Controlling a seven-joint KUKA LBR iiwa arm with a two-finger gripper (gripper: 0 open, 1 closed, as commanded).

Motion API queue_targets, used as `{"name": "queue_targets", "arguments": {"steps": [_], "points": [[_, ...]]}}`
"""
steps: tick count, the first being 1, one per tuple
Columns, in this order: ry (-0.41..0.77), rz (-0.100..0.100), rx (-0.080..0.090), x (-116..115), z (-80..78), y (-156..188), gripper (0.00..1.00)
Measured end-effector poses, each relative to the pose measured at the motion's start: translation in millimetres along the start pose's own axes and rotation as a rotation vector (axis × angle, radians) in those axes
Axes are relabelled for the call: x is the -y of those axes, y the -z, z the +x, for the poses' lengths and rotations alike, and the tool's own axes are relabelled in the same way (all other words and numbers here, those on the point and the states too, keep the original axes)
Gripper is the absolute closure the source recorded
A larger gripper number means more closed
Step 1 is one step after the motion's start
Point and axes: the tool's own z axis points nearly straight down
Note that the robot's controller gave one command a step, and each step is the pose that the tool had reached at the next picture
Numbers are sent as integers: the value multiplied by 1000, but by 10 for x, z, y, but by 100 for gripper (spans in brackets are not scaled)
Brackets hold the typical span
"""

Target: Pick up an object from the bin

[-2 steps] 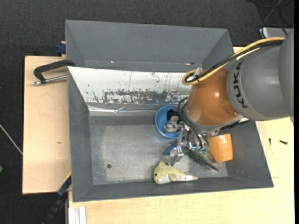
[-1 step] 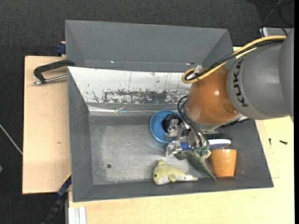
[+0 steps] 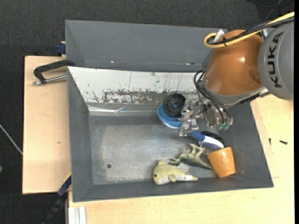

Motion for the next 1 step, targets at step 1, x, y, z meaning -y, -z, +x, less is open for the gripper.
{"name": "queue_targets", "arguments": {"steps": [1], "points": [[129,-1,2,-52,-406,784,100]]}}
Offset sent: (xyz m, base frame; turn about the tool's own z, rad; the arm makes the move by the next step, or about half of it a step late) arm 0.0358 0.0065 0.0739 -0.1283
